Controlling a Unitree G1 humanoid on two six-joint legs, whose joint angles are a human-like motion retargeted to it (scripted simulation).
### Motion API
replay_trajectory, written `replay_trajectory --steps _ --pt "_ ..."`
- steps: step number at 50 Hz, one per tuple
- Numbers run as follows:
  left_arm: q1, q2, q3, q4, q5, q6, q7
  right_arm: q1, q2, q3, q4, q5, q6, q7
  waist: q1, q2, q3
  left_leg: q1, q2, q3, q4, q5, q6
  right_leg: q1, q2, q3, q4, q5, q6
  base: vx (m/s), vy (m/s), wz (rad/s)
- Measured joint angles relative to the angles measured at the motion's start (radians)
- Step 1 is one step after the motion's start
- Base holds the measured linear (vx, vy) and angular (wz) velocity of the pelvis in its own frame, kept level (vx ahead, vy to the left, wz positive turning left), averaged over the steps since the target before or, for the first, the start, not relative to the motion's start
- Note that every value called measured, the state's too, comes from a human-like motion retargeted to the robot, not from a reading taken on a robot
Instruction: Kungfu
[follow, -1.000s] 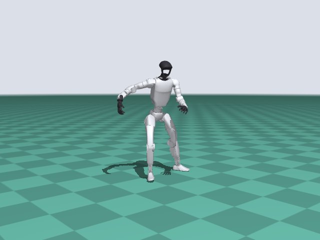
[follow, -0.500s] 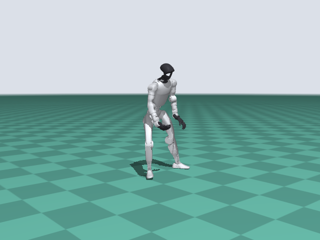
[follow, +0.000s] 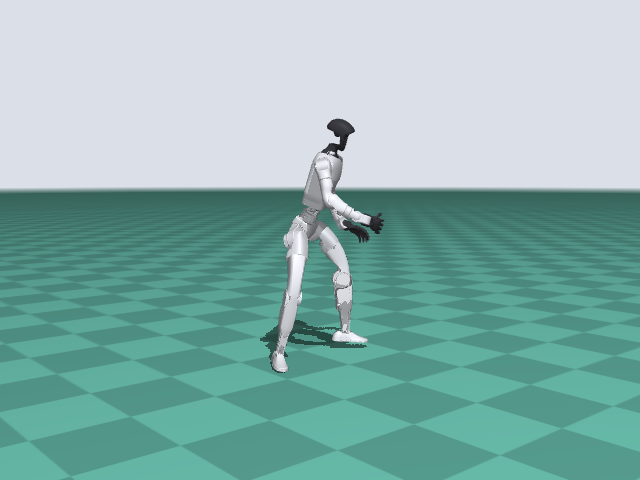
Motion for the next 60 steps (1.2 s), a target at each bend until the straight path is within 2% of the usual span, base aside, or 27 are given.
replay_trajectory --steps 3,5,6,8,10,12,13,15,18,20,23,25,27,28,29,30,33,39,43,46,48,50,53,55,57,58,60 --pt "0.014 0.056 0.107 -0.071 -0.051 -0.036 -0.055 -0.036 -0.01 0.015 -0.103 0.011 -0.039 -0.064 0.06 -0.018 -0.033 0.021 -0.043 -0.05 0.033 -0.093 0.004 0.162 0.027 -0.072 -0.156 0.072 -0.002 0.82 0.71 0.6" --pt "-0.007 0.124 0.209 -0.119 -0.098 -0.074 -0.146 -0.065 -0.016 0.031 -0.182 0.014 -0.066 -0.121 0.08 -0.003 -0.082 0.005 -0.053 -0.114 0.075 -0.147 0.01 0.286 0.104 -0.168 -0.283 0.046 0.022 0.71 0.52 0.9" --pt "-0.026 0.171 0.252 -0.14 -0.129 -0.1 -0.196 -0.08 -0.024 0.037 -0.22 0.004 -0.076 -0.15 0.062 0.015 -0.104 0.005 -0.083 -0.153 0.082 -0.165 0.025 0.324 0.159 -0.128 -0.32 -0.013 0.024 0.69 0.49 1.77" --pt "-0.082 0.279 0.32 -0.167 -0.214 -0.146 -0.323 -0.103 -0.051 0.036 -0.303 -0.037 -0.093 -0.214 -0.003 0.056 -0.132 0.026 -0.162 -0.246 0.075 -0.178 0.051 0.365 0.267 0.052 -0.323 -0.098 -0.028 0.7 0.43 2.78" --pt "-0.174 0.389 0.329 -0.167 -0.346 -0.149 -0.476 -0.098 -0.074 0.001 -0.387 -0.115 -0.11 -0.297 -0.098 0.087 -0.139 0.077 -0.266 -0.342 0.032 -0.165 0.069 0.319 0.392 0.383 -0.193 -0.122 -0.052 0.7 0.3 3.31" --pt "-0.302 0.45 0.253 -0.171 -0.505 -0.108 -0.613 -0.055 -0.075 -0.069 -0.469 -0.213 -0.149 -0.435 -0.164 0.112 -0.131 0.142 -0.337 -0.425 -0.023 -0.133 0.079 0.212 0.603 0.632 -0.006 -0.203 0.079 0.67 0.27 2.37" --pt "-0.371 0.463 0.2 -0.179 -0.564 -0.093 -0.659 -0.028 -0.077 -0.107 -0.512 -0.25 -0.176 -0.511 -0.166 0.115 -0.13 0.168 -0.348 -0.439 -0.039 -0.126 0.087 0.161 0.668 0.672 0.058 -0.214 0.121 0.56 0.14 1.32" --pt "-0.513 0.464 0.062 -0.189 -0.647 -0.061 -0.714 0.049 -0.08 -0.189 -0.603 -0.315 -0.233 -0.689 -0.189 0.133 -0.131 0.21 -0.379 -0.489 -0.061 -0.113 0.105 0.068 0.695 0.613 0.096 -0.18 0.082 0.49 0.06 1.25" --pt "-0.644 0.369 -0.148 -0.235 -0.726 0.008 -0.822 0.189 -0.056 -0.31 -0.72 -0.401 -0.339 -0.973 -0.262 0.14 -0.106 0.303 -0.451 -0.571 -0.107 -0.09 0.129 -0.077 0.698 0.571 0.01 -0.181 -0.024 0.44 0.03 1.62" --pt "-0.68 0.24 -0.28 -0.262 -0.8 0.046 -0.915 0.282 -0.031 -0.372 -0.774 -0.468 -0.4 -1.178 -0.285 0.116 -0.06 0.393 -0.494 -0.593 -0.143 -0.076 0.144 -0.167 0.738 0.675 -0.079 -0.092 -0.067 0.37 0.04 1.14" --pt "-0.626 0.003 -0.448 -0.263 -0.9 0.094 -1.079 0.376 0.012 -0.38 -0.802 -0.543 -0.433 -1.351 -0.376 0.152 0.033 0.539 -0.502 -0.659 -0.171 -0.082 0.176 -0.293 0.779 0.743 -0.246 0.051 -0.169 0.34 0.02 1.24" --pt "-0.55 -0.154 -0.574 -0.236 -0.938 0.109 -1.161 0.427 0.016 -0.336 -0.799 -0.614 -0.408 -1.398 -0.454 0.188 0.078 0.609 -0.504 -0.719 -0.179 -0.087 0.198 -0.375 0.768 0.69 -0.347 0.085 -0.173 0.32 -0.03 1.25" --pt "-0.44 -0.331 -0.612 -0.153 -0.917 0.143 -1.002 0.5 0.067 -0.307 -0.786 -0.909 -0.187 -1.71 -0.519 0.19 0.12 0.684 -0.518 -0.732 -0.211 -0.08 0.22 -0.429 0.753 0.624 -0.433 0.144 -0.149 0.29 -0.03 0.58" --pt "-0.415 -0.35 -0.599 -0.167 -0.991 0.056 -1.026 0.562 0.031 -0.333 -0.818 -0.975 -0.143 -1.827 -0.537 0.181 0.145 0.723 -0.517 -0.717 -0.231 -0.073 0.227 -0.449 0.761 0.608 -0.454 0.158 -0.166 0.26 -0.03 0.07" --pt "-0.392 -0.359 -0.592 -0.157 -1.029 0.015 -1.025 0.61 0.014 -0.339 -0.829 -0.992 -0.162 -1.86 -0.556 0.177 0.167 0.757 -0.511 -0.705 -0.244 -0.068 0.233 -0.466 0.769 0.603 -0.46 0.16 -0.179 0.24 -0.04 -0.02" --pt "-0.371 -0.364 -0.588 -0.136 -1.05 -0.003 -1.011 0.651 0.007 -0.336 -0.829 -0.985 -0.212 -1.852 -0.575 0.175 0.189 0.789 -0.502 -0.695 -0.253 -0.064 0.236 -0.48 0.777 0.602 -0.457 0.157 -0.191 0.24 -0.08 0.18" --pt "-0.349 -0.312 -0.666 -0.09 -1.046 0.038 -1.026 0.748 -0.006 -0.296 -0.807 -0.875 -0.34 -1.741 -0.626 0.183 0.205 0.827 -0.484 -0.686 -0.247 -0.048 0.246 -0.51 0.786 0.579 -0.402 0.169 -0.164 0.24 -0.11 0.32" --pt "-0.278 -0.318 -0.685 -0.069 -1.101 0.079 -1.039 0.765 -0.049 -0.276 -0.795 -0.867 -0.32 -1.714 -0.549 0.184 0.122 0.753 -0.452 -0.585 -0.247 0.047 0.242 -0.398 0.742 0.542 -0.353 0.107 -0.124 0.08 -0.1 0.04" --pt "-0.255 -0.291 -0.641 -0.113 -1.173 0.074 -0.991 0.643 -0.117 -0.191 -0.767 -0.794 -0.33 -1.63 -0.363 0.131 0.024 0.68 -0.452 -0.566 -0.256 0.059 0.163 -0.181 0.716 0.563 -0.318 0.051 -0.089 -0.05 -0.1 -0.74" --pt "-0.251 -0.251 -0.59 -0.177 -1.246 0.056 -0.923 0.453 -0.211 -0.078 -0.745 -0.673 -0.382 -1.534 -0.264 0.077 -0.104 0.532 -0.467 -0.656 -0.196 0.02 0.071 -0.048 0.647 0.58 -0.236 0.074 -0.018 -0.14 -0.25 0.12" --pt "-0.263 -0.21 -0.55 -0.265 -1.317 -0.01 -0.819 0.276 -0.283 0.019 -0.76 -0.526 -0.452 -1.45 -0.204 0.024 -0.186 0.384 -0.482 -0.727 -0.104 -0.013 0.005 0.045 0.582 0.537 -0.19 0.084 0.012 -0.27 -0.43 0.37" --pt "-0.294 -0.165 -0.517 -0.403 -1.343 -0.105 -0.666 0.059 -0.351 0.1 -0.805 -0.348 -0.5 -1.345 -0.145 -0.037 -0.226 0.25 -0.502 -0.775 -0.004 -0.036 -0.047 0.147 0.515 0.483 -0.147 0.092 0.0 -0.44 -0.61 0.38" --pt "-0.39 -0.08 -0.489 -0.744 -1.256 -0.205 -0.355 -0.376 -0.455 0.176 -0.934 -0.104 -0.49 -1.161 -0.012 -0.145 -0.122 0.164 -0.511 -0.795 0.095 -0.072 -0.106 0.317 0.425 0.443 -0.147 0.101 -0.057 -0.68 -0.91 -0.43" --pt "-0.473 -0.045 -0.486 -0.987 -1.126 -0.227 -0.122 -0.666 -0.475 0.232 -0.982 -0.004 -0.48 -1.095 0.16 -0.253 -0.047 0.09 -0.441 -0.709 0.17 -0.128 -0.111 0.374 0.352 0.455 -0.209 0.191 -0.079 -0.62 -0.98 -2.33" --pt "-0.545 -0.005 -0.501 -1.172 -0.974 -0.235 0.08 -0.882 -0.439 0.266 -0.993 0.021 -0.493 -1.042 0.286 -0.361 0.008 0.002 -0.381 -0.613 0.264 -0.15 -0.088 0.402 0.295 0.485 -0.304 0.196 0.093 -0.34 -1.02 -1.92" --pt "-0.586 0.031 -0.502 -1.248 -0.918 -0.252 0.168 -0.96 -0.427 0.268 -0.997 0.008 -0.504 -1.008 0.322 -0.391 0.028 -0.044 -0.361 -0.599 0.307 -0.153 -0.082 0.415 0.294 0.493 -0.335 0.115 0.153 -0.27 -0.88 -0.67" --pt "-0.666 0.085 -0.491 -1.359 -0.8 -0.291 0.283 -1.071 -0.415 0.249 -1.005 -0.054 -0.518 -0.956 0.327 -0.382 0.033 -0.14 -0.331 -0.645 0.384 -0.156 -0.064 0.409 0.403 0.531 -0.359 -0.031 0.184 -0.29 -0.71 0.27"
